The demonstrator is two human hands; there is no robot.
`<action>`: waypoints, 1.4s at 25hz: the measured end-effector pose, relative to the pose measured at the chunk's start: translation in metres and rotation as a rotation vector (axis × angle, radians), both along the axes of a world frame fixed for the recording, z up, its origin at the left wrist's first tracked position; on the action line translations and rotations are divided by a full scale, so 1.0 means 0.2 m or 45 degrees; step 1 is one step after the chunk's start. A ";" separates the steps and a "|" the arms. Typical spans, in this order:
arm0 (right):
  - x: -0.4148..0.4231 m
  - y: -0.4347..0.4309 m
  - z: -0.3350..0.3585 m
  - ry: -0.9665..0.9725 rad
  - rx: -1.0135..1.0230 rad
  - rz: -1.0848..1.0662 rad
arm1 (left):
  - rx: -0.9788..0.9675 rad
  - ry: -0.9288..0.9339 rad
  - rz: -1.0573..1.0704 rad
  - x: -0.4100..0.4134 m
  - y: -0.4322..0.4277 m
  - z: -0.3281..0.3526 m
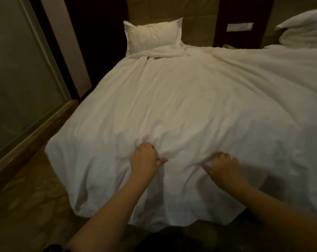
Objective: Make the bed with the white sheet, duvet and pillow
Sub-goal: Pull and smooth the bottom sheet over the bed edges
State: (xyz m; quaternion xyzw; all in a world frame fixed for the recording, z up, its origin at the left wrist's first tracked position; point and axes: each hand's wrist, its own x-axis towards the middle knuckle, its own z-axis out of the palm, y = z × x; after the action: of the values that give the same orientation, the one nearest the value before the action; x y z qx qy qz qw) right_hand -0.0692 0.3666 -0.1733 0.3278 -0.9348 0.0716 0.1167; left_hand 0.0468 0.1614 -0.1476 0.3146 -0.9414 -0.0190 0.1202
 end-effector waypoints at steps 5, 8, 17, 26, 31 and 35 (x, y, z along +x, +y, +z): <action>-0.02 -0.23 0.07 -0.939 -0.530 -0.172 | 0.011 0.053 -0.052 -0.05 -0.05 -0.03; -0.07 -0.29 0.06 -0.922 -0.687 -0.282 | 0.025 0.175 -0.184 -0.04 -0.11 -0.06; 0.10 -0.12 0.08 -0.433 -0.731 -0.083 | -0.101 0.512 -0.519 0.15 -0.01 -0.09; 0.04 0.19 0.13 -0.650 -0.602 -0.024 | 0.011 0.446 -0.422 -0.01 0.23 0.07; -0.25 0.73 0.27 -0.475 -0.649 -0.194 | -0.054 0.353 -0.788 -0.49 0.79 0.21; -0.54 1.28 0.41 -0.279 -0.650 -0.266 | -0.119 0.317 -1.042 -0.94 1.31 0.32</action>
State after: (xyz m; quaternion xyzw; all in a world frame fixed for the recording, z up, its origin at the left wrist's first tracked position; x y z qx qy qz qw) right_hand -0.1768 0.6226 -0.0919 0.1801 -0.9223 0.3268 0.1006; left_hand -0.1403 0.4230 -0.0830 -0.0954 -0.9668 -0.0602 0.2295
